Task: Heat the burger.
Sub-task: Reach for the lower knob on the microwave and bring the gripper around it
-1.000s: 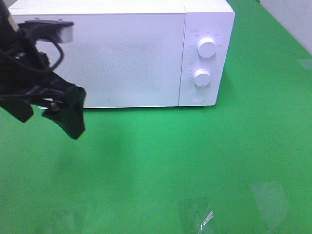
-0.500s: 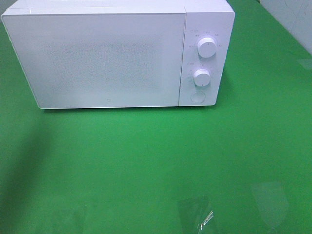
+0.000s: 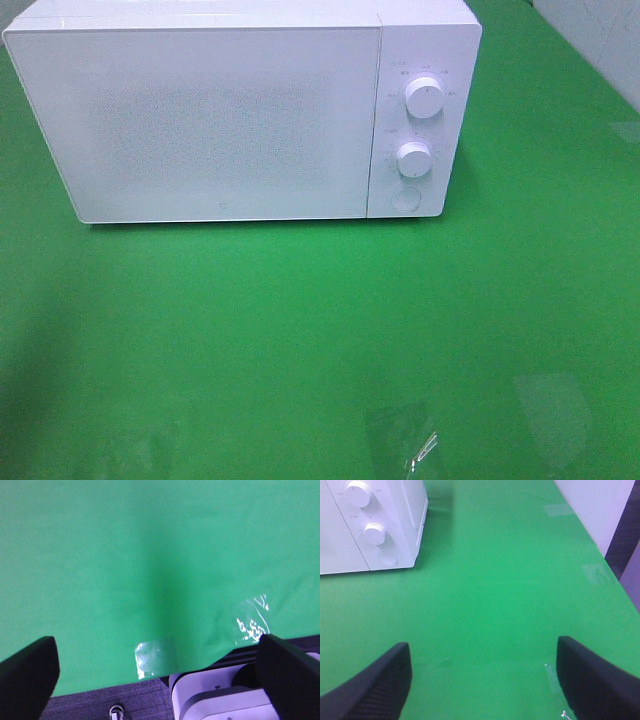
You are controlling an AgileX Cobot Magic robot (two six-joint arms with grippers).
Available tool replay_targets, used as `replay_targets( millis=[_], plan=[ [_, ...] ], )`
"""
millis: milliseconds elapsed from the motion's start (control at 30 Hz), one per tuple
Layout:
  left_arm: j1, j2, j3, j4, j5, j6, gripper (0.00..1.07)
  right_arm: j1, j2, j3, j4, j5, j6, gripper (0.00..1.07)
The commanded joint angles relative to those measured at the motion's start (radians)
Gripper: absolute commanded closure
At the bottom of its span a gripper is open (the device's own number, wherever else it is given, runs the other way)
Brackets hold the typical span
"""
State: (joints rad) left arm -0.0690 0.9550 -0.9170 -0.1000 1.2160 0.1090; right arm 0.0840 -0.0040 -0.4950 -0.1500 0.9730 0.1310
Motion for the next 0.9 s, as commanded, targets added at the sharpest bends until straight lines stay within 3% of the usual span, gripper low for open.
replay_targets(
  millis=[33, 67, 300, 367, 700, 900],
  plan=[
    [0.003, -0.055, 0.052, -0.011, 0.017, 0.000, 0.06, -0.003, -0.027, 0.002, 0.001, -0.009, -0.005, 0.32],
    [0.003, -0.114, 0.119, -0.011, -0.004, 0.000, 0.06, -0.003, -0.027, 0.002, 0.001, -0.009, -0.005, 0.32],
    [0.003, -0.305, 0.279, -0.007, -0.036, 0.003, 0.06, -0.003, -0.027, 0.002, 0.001, -0.009, -0.005, 0.32],
    [0.003, -0.434, 0.359, -0.007, -0.061, 0.003, 0.06, -0.003, -0.027, 0.002, 0.001, -0.009, -0.005, 0.32],
    [0.003, -0.699, 0.398, 0.031, -0.145, 0.000, 0.07, -0.003, -0.027, 0.002, 0.001, -0.009, -0.005, 0.32],
    [0.003, -0.834, 0.399, -0.002, -0.147, -0.019, 0.07, -0.003, -0.027, 0.002, 0.001, -0.009, -0.005, 0.32]
  ],
)
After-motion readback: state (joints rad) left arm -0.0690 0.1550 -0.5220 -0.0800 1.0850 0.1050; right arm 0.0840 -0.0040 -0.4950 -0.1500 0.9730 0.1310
